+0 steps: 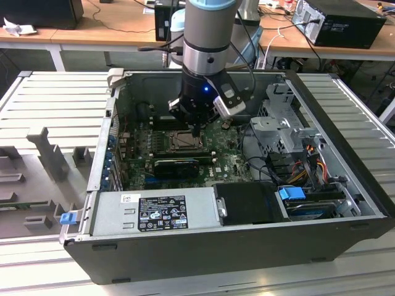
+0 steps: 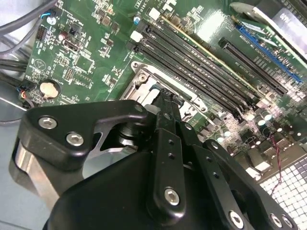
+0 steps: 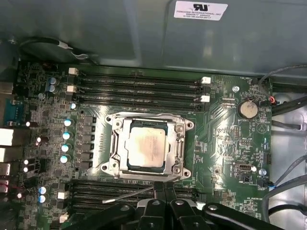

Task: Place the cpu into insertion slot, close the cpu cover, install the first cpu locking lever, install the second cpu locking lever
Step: 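Install the second cpu locking lever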

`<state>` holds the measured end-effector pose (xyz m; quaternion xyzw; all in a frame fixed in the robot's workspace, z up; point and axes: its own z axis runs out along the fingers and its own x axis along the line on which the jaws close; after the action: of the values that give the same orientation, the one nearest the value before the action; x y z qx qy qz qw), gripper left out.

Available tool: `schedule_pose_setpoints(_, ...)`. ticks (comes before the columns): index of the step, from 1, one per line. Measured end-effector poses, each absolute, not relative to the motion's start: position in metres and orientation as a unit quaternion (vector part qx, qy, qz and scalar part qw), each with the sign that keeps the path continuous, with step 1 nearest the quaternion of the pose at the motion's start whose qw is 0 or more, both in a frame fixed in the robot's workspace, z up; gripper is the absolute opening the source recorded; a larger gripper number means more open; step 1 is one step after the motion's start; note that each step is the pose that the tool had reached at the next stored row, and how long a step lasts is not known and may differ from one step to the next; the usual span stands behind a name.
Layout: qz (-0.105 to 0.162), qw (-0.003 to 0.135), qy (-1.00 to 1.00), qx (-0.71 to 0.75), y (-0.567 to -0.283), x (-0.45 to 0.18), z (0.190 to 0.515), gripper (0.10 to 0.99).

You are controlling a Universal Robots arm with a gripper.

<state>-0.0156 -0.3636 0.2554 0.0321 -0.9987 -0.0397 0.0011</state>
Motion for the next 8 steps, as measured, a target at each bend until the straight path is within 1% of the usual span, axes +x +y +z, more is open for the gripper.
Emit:
schedule_pose_setpoints(2, -0.047, 0.001, -0.998, 0.032, -0.3651, -0.0156, 0.2554, 0.106)
schedule_pose_setpoints(3, -0.062, 0.0, -0.998, 0.032, -0.3655, -0.0156, 0.2554, 0.106)
schedule_pose_setpoints(8, -0.116, -0.001, -0.993, 0.032, -0.3675, -0.0156, 0.2554, 0.106)
